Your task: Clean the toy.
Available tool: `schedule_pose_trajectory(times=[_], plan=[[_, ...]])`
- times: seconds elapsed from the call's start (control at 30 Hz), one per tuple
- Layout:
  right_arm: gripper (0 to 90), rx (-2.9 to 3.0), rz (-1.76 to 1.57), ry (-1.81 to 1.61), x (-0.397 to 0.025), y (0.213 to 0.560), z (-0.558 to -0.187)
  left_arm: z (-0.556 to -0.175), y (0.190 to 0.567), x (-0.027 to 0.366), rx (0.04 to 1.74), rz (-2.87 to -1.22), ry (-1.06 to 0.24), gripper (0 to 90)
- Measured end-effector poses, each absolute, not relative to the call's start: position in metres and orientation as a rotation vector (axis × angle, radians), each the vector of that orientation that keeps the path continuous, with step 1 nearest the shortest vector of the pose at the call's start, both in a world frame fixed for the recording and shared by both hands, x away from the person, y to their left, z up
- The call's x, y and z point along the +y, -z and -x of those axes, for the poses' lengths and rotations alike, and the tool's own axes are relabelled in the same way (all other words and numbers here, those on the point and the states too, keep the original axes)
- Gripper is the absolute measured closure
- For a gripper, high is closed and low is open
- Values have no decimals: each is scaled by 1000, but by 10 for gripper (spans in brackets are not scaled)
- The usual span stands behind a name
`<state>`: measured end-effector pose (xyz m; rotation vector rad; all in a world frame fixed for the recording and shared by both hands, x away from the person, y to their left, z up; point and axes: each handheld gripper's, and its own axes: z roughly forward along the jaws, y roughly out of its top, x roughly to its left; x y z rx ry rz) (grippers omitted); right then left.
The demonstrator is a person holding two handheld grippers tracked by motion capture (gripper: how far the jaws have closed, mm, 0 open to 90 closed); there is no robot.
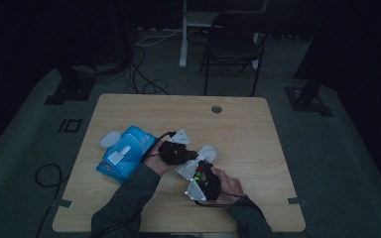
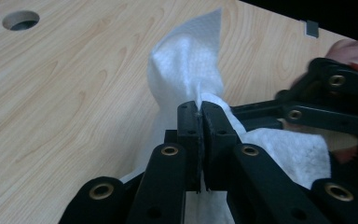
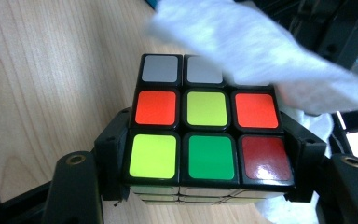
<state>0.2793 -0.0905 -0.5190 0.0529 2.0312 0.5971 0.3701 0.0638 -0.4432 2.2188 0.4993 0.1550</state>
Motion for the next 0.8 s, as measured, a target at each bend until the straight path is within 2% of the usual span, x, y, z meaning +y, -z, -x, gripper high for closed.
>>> schedule_pose_trajectory(times=[0.37,0.8], plan=[[338,2032,-47,-606,-90,517,-277,-374,447,68,539,-2205,-178,878],[338,2171,-334,-941,-114,501,-296,-369,447,73,556,-2160,-224,878]])
